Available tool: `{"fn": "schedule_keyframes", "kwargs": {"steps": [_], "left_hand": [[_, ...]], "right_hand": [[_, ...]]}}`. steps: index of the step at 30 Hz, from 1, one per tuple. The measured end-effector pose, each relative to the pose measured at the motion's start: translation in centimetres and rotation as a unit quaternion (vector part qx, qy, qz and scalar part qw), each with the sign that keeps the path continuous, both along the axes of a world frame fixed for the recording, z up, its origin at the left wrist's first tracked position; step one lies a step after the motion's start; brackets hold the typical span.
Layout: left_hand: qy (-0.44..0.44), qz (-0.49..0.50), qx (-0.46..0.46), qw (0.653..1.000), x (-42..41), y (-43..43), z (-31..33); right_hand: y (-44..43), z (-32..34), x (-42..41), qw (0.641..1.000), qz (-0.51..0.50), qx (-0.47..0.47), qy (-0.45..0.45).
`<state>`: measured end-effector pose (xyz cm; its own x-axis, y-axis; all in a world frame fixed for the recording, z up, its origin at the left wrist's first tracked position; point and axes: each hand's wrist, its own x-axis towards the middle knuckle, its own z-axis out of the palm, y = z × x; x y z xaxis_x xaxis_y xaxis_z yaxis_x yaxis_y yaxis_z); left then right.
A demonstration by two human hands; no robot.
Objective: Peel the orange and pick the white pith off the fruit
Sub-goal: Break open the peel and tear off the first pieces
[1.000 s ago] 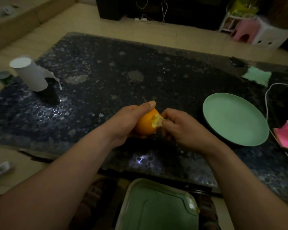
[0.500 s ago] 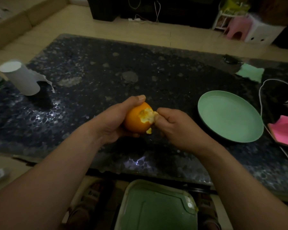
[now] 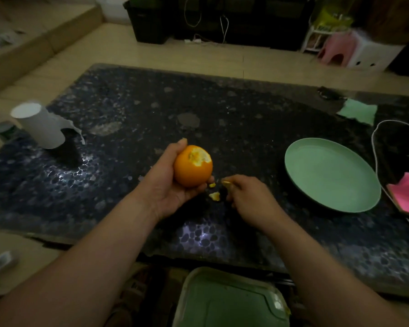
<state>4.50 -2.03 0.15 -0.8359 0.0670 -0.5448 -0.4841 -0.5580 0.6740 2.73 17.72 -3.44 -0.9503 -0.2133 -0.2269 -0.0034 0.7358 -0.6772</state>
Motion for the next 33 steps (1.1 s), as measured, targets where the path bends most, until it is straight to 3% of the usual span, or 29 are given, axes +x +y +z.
{"fn": "schedule_keyframes", "kwargs": {"steps": [6,11,18,22,26,33], "left_hand": [[-0.009,0.059,-0.024,0.998,-0.1,-0.1,-0.4],[-0.012,0.094,-0.014,0.995,-0.3,-0.2,-0.7],[0.022,0.084,-0.005,0.996,-0.1,1.9,0.5],[0.063,0.034,-0.052,0.996,0.4,2.4,1.0],[0.102,-0.030,-0.165,0.980,0.8,2.6,0.7],[0.159,0.040,-0.227,0.960,1.2,3.2,0.9]], "right_hand": [[-0.1,-0.6,-0.1,0.999,0.013,0.036,0.038],[0.7,0.5,-0.1,0.996,-0.066,-0.014,0.053],[-0.5,3.5,1.5,0.968,-0.051,-0.237,-0.068],[-0.8,5.2,2.4,0.959,-0.053,-0.273,-0.057],[-0.2,5.2,2.4,0.967,-0.060,-0.246,-0.010],[-0.3,5.2,2.6,0.983,-0.023,-0.181,0.030]]}}
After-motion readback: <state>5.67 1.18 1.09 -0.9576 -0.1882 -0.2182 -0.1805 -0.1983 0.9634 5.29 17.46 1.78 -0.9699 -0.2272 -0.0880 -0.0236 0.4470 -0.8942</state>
